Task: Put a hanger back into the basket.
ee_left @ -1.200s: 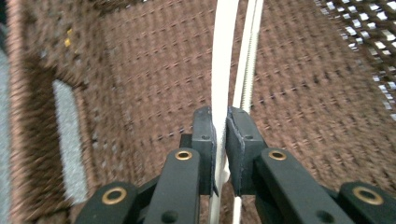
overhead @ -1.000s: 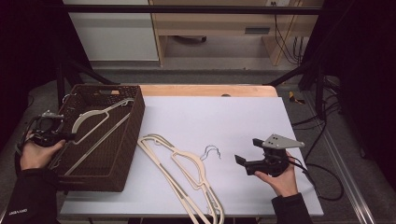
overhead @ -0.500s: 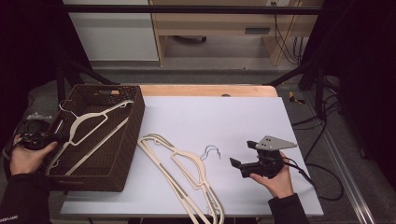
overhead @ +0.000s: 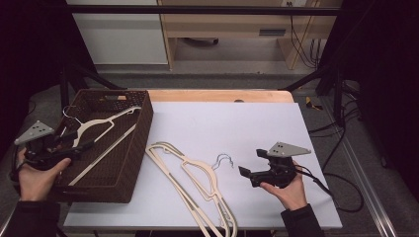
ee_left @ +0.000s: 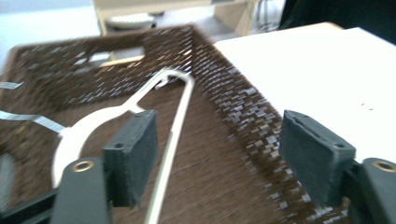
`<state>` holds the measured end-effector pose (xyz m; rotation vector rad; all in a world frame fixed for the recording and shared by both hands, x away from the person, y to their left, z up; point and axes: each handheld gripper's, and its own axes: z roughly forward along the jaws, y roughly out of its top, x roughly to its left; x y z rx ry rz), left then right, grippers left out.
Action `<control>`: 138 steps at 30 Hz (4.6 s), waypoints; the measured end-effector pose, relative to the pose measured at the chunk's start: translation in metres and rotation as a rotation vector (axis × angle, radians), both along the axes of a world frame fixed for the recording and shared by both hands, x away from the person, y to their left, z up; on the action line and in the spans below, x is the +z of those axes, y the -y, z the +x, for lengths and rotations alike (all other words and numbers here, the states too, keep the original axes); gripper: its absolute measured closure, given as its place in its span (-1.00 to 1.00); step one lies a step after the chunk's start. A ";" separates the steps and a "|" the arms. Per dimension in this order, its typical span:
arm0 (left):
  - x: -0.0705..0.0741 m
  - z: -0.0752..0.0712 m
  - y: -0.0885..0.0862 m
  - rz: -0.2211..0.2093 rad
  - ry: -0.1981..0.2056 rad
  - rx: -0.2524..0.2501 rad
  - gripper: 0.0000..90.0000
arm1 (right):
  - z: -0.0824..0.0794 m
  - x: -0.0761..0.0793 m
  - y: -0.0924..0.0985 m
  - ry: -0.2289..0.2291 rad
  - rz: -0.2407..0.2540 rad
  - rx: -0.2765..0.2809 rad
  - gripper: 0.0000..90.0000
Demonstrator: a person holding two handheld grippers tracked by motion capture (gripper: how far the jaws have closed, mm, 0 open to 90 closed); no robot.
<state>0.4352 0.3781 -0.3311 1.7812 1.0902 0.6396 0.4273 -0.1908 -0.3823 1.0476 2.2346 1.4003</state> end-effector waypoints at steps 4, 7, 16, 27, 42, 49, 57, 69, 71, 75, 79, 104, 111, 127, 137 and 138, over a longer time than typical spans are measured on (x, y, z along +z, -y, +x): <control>-0.003 -0.008 0.024 -0.037 0.035 -0.081 -0.58 | 0.001 -0.005 -0.005 -0.019 -0.012 0.016 -0.72; -0.007 -0.013 0.043 -0.017 0.045 -0.109 -0.69 | 0.001 -0.009 -0.011 -0.035 -0.006 0.021 -0.73; -0.022 -0.032 0.089 0.008 0.072 -0.205 -0.78 | -0.005 -0.018 -0.021 -0.059 -0.029 0.046 -0.72; -0.034 -0.036 0.095 -0.011 0.061 -0.208 -0.80 | -0.008 -0.027 -0.032 -0.079 -0.052 0.071 -0.72; -0.046 -0.036 0.105 0.008 0.043 -0.228 -0.83 | -0.012 -0.055 -0.053 -0.197 -0.173 0.093 -0.54; -0.047 -0.037 0.106 0.009 0.046 -0.226 -0.83 | -0.015 -0.071 -0.064 -0.272 -0.215 0.114 -0.29; -0.048 -0.037 0.106 0.018 0.042 -0.225 -0.82 | -0.020 -0.085 -0.077 -0.346 -0.250 0.118 0.05; -0.049 -0.037 0.109 0.028 0.036 -0.233 -0.80 | -0.019 -0.082 -0.078 -0.416 -0.233 0.072 0.55; -0.048 -0.037 0.110 0.031 0.040 -0.239 -0.80 | -0.019 -0.082 -0.078 -0.417 -0.235 0.058 0.68; -0.049 -0.038 0.111 0.036 0.039 -0.241 -0.80 | -0.016 -0.081 -0.078 -0.452 -0.233 0.033 0.71; -0.050 -0.037 0.111 0.037 0.035 -0.243 -0.80 | -0.013 -0.076 -0.073 -0.433 -0.284 0.002 0.75; -0.053 -0.038 0.122 0.060 0.022 -0.275 -0.79 | -0.004 -0.076 -0.068 -0.419 -0.406 0.015 0.77; -0.049 -0.036 0.134 0.074 0.020 -0.311 -0.78 | -0.002 -0.072 -0.064 -0.386 -0.404 0.032 0.78; -0.056 0.011 0.216 0.192 -0.111 -0.450 -0.77 | -0.005 -0.047 -0.050 -0.275 -0.373 0.070 0.78; -0.080 0.055 0.241 0.271 -0.177 -0.476 -0.63 | -0.007 -0.043 -0.048 -0.261 -0.373 0.081 0.78; -0.083 0.059 0.241 0.286 -0.183 -0.480 -0.60 | -0.006 -0.043 -0.048 -0.256 -0.375 0.087 0.78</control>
